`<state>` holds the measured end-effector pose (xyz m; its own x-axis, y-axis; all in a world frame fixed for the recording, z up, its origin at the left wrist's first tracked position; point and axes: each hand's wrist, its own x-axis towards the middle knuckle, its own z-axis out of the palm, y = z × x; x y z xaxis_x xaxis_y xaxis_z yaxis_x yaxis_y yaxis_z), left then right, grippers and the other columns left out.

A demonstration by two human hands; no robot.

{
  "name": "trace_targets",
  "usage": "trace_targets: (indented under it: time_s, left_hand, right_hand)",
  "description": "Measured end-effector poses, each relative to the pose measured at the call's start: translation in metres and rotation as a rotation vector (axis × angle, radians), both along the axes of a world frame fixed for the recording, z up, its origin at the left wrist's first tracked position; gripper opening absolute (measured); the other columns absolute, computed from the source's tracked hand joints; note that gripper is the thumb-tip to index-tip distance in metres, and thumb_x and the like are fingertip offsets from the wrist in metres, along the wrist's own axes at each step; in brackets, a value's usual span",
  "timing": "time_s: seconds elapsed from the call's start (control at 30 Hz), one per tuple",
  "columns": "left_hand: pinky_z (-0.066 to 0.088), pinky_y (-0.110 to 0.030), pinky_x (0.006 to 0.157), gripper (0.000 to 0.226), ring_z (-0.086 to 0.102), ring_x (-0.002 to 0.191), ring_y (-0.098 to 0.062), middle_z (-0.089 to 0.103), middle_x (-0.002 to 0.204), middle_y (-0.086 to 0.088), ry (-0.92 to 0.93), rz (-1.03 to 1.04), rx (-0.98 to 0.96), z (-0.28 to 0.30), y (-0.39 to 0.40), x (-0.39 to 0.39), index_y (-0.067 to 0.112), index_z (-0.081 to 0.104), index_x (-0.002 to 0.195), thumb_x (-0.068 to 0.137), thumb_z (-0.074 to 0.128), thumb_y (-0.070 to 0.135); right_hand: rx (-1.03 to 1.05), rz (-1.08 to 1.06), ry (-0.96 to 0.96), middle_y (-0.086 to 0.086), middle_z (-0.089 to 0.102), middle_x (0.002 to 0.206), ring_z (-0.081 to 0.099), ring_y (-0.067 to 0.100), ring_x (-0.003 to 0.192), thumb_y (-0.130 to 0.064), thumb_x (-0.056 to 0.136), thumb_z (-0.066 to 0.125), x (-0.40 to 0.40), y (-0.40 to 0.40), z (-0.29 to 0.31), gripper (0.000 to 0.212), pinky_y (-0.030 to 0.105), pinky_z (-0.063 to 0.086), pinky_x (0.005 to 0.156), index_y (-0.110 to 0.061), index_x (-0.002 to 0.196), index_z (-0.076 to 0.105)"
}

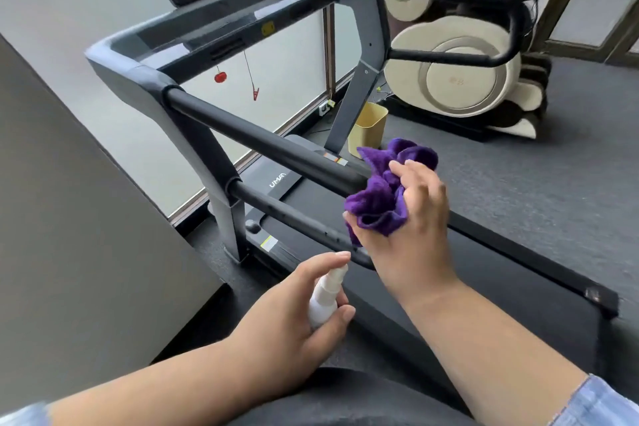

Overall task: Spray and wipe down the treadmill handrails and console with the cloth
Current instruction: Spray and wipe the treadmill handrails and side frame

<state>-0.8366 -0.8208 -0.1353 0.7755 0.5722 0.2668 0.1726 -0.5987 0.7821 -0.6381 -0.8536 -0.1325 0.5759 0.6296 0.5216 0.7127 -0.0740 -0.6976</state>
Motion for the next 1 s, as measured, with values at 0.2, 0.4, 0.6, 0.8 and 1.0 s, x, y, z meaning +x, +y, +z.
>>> trace_targets:
  time_s: [0.2, 0.4, 0.6, 0.8, 1.0]
  left_hand:
    - [0.050, -0.027, 0.068, 0.056, 0.063, 0.073, -0.012, 0.063, 0.096, 0.014, -0.032, 0.016, -0.040, -0.003, 0.025, -0.010, 0.055, 0.031, 0.138, 0.093, 0.060, 0.040]
    - [0.048, -0.019, 0.070, 0.056, 0.063, 0.076, -0.012, 0.063, 0.097, 0.015, -0.088, 0.043, -0.055, 0.002, 0.056, -0.019, 0.057, 0.032, 0.136, 0.091, 0.061, 0.040]
    - [0.048, -0.018, 0.071, 0.057, 0.063, 0.077, -0.010, 0.063, 0.096, 0.016, -0.137, 0.058, -0.056, 0.004, 0.099, -0.038, 0.061, 0.031, 0.134, 0.090, 0.060, 0.039]
    - [0.048, -0.018, 0.071, 0.056, 0.062, 0.075, -0.013, 0.063, 0.093, 0.014, -0.184, 0.075, -0.109, 0.004, 0.159, -0.069, 0.057, 0.033, 0.135, 0.092, 0.062, 0.034]
    - [0.049, -0.022, 0.071, 0.059, 0.063, 0.075, -0.011, 0.063, 0.094, 0.017, -0.202, 0.053, -0.088, 0.004, 0.218, -0.090, 0.060, 0.032, 0.135, 0.091, 0.062, 0.035]
  right_hand:
    - [-0.374, -0.095, -0.312, 0.007, 0.058, 0.122, 0.056, 0.036, 0.101, -0.050, 0.067, 0.079, -0.001, 0.037, 0.034, 0.065, 0.044, 0.051, 0.084, -0.022, 0.123, 0.061]
    - [-0.668, -0.143, -0.697, 0.002, 0.055, 0.109, 0.055, 0.028, 0.093, -0.039, 0.083, 0.071, -0.024, 0.085, 0.061, 0.035, 0.036, 0.038, 0.066, -0.023, 0.111, 0.057]
    - [-0.787, -0.111, -0.707, 0.006, 0.051, 0.115, 0.053, 0.029, 0.102, -0.034, 0.089, 0.067, -0.059, 0.151, 0.073, 0.035, 0.040, 0.044, 0.072, -0.021, 0.118, 0.053]
    - [-0.820, -0.127, -0.748, 0.004, 0.050, 0.115, 0.053, 0.029, 0.101, -0.033, 0.091, 0.066, -0.086, 0.213, 0.072, 0.029, 0.038, 0.036, 0.068, -0.023, 0.115, 0.053]
    - [-0.812, -0.115, -0.758, 0.003, 0.050, 0.114, 0.053, 0.028, 0.101, -0.032, 0.089, 0.066, -0.117, 0.284, 0.074, 0.028, 0.038, 0.039, 0.069, -0.023, 0.112, 0.053]
